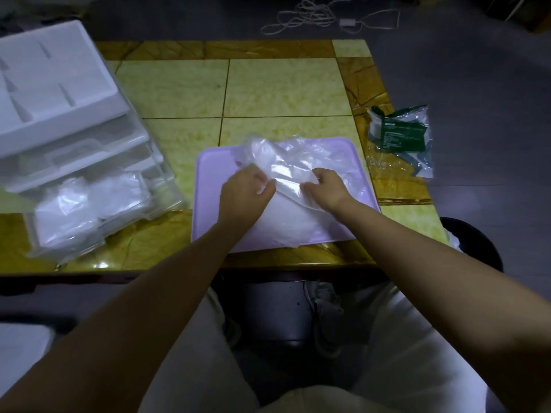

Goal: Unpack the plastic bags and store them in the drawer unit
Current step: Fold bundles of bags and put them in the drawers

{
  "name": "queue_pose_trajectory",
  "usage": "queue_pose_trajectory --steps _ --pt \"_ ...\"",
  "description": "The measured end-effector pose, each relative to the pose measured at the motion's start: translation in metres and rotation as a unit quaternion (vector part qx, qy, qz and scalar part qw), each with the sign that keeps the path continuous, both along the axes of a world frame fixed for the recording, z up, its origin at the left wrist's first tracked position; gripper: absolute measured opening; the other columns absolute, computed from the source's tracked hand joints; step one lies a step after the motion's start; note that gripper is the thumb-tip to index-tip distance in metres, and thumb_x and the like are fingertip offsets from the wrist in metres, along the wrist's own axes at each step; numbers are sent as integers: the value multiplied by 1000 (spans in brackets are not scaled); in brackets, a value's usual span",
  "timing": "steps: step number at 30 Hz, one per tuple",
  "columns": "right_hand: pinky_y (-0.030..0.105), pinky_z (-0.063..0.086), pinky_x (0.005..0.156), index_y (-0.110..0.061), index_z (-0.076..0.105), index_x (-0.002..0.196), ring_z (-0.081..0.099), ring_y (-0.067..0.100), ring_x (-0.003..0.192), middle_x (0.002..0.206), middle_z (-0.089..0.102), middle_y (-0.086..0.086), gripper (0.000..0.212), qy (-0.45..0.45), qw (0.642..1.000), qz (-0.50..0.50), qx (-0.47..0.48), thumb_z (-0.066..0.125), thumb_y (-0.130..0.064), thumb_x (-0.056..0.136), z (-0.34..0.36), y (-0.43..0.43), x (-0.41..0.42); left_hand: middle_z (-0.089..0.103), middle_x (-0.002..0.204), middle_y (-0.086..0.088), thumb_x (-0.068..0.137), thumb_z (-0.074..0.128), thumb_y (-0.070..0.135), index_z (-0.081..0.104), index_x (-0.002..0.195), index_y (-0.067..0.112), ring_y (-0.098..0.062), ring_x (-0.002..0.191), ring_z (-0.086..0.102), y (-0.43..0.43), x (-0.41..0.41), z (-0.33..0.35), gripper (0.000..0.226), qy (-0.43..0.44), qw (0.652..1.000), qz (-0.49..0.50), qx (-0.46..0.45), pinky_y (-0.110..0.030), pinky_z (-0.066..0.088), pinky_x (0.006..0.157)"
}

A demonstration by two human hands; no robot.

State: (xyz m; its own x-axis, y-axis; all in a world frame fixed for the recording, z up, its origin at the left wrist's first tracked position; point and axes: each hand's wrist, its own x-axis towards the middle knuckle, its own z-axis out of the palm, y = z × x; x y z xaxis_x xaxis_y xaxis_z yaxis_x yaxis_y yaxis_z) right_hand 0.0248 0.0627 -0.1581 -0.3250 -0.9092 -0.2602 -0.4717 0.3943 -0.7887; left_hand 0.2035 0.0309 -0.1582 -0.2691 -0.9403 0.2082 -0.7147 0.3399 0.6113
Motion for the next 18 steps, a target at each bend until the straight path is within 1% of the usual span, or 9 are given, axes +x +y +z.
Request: queue_pose_trajectory --steps 2,4,6,9,11,12,14,16,18 --pt "28 44 69 -4 65 94 56 20 76 86 61 8 16 -102 994 -30 25 63 -15 82 4 4 6 65 73 0 90 58 43 65 85 6 -16 62 58 4 -7 0 38 85 965 -2 249 -26 41 64" --pt "26 44 60 -7 65 94 58 19 71 85 64 10 11 -166 984 -31 51 63 -12 84 8 9 12 69 81 -8 89 58 47 67 100 0 -18 61 63 8 -14 1 50 240 869 31 431 -28 50 62" --pt "24 43 54 -8 64 98 59 20 68 88 66 11 13 -209 975 -34 72 63 -13 86 13 15 19 70 84 -8 88 61 46 64 106 3 -16 67 66 10 -17 -1 47 341 804 70 482 -30 55 71" --pt "18 39 42 -11 61 86 57 13 57 76 63 5 3 -260 959 -39 105 62 -12 88 16 21 24 70 99 -10 89 64 32 61 114 4 -20 84 68 11 -19 -6 37 428 745 112 499 -33 56 78" --pt "21 43 53 -13 58 82 57 14 63 77 60 3 8 -286 951 -31 115 62 -10 89 17 25 25 69 101 -14 88 66 23 60 115 2 -22 85 68 13 -19 -5 34 465 718 130 501 -35 56 77" --pt "23 43 58 -13 58 83 57 16 68 80 60 4 7 -295 948 -28 116 62 -10 89 17 27 26 70 100 -15 88 66 19 60 114 1 -23 84 69 15 -19 -4 33 479 708 137 500 -37 56 76" --pt "21 44 52 -12 59 84 57 17 67 77 61 5 6 -297 948 -19 111 63 -9 88 20 31 26 69 103 -16 88 67 16 60 115 -1 -27 88 69 17 -18 -3 32 491 710 149 483 -41 56 82" --pt "24 44 52 -12 57 84 55 17 63 73 59 4 9 -251 963 -19 94 66 -10 85 23 33 26 68 105 -15 86 68 15 62 112 2 -30 97 67 18 -16 -2 30 471 753 167 428 -44 54 90" --pt "27 44 63 -13 53 99 53 16 67 79 55 2 26 -159 985 -29 54 72 -14 80 25 34 22 68 102 -13 84 71 19 63 108 5 -31 99 66 18 -11 2 29 436 804 190 357 -41 54 89"
